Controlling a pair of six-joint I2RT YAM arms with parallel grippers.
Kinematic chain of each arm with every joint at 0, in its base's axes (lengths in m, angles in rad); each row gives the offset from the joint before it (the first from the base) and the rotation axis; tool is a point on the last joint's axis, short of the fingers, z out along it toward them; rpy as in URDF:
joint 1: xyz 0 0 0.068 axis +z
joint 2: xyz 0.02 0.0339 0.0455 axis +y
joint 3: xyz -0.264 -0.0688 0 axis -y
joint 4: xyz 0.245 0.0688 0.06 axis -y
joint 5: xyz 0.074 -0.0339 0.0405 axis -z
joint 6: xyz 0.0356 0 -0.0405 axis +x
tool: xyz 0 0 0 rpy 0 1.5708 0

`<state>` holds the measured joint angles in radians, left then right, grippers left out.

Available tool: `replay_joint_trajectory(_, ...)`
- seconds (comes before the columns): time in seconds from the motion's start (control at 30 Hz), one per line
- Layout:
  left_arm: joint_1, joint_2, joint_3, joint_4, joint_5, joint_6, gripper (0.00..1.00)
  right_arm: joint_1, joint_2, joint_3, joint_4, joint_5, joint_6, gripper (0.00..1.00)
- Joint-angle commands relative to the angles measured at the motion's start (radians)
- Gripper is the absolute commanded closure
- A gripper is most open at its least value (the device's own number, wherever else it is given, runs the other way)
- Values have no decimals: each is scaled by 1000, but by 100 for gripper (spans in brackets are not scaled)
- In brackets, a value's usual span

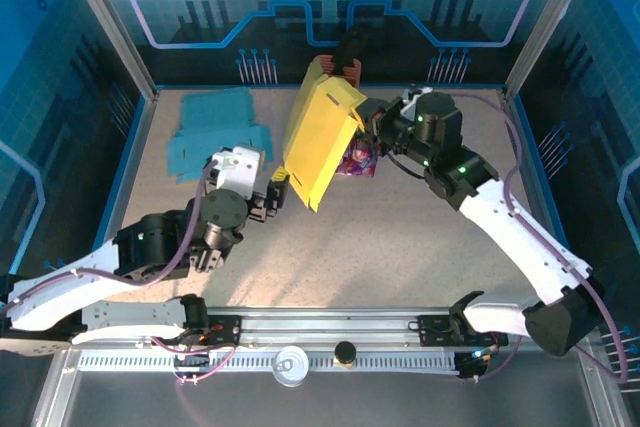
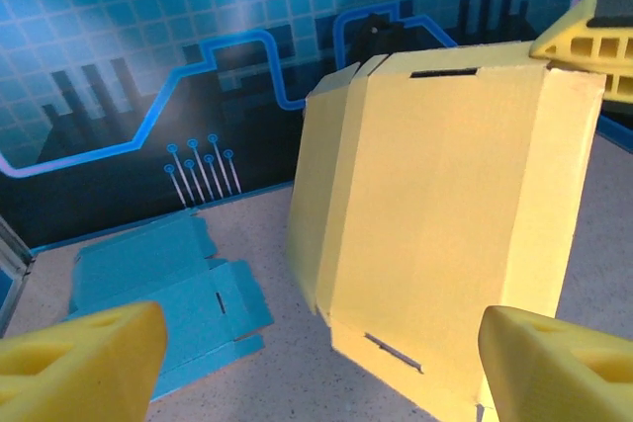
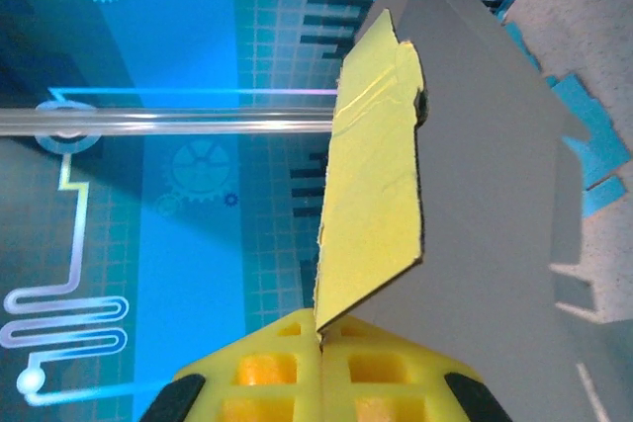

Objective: Fold the paper box

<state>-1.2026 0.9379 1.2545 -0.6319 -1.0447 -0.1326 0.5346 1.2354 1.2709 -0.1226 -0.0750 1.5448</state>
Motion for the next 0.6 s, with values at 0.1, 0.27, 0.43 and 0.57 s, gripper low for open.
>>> replay_joint_trajectory(0.1, -42, 78, -107, 176, 186, 166, 18, -82, -125, -18, -95, 31, 14, 100)
replay_joint_trajectory(0.27, -62, 104, -256, 426, 263, 251, 7, -124, -166, -22, -156, 34, 36, 100)
replay_joint_trajectory(0.43, -74, 204, -295, 608, 236, 312, 3, -151, -201, -34, -205, 58, 51, 100)
replay_joint_trajectory(0.57, -78, 309, -267, 723, 162, 386, 2, -165, -215, -48, -217, 60, 63, 100)
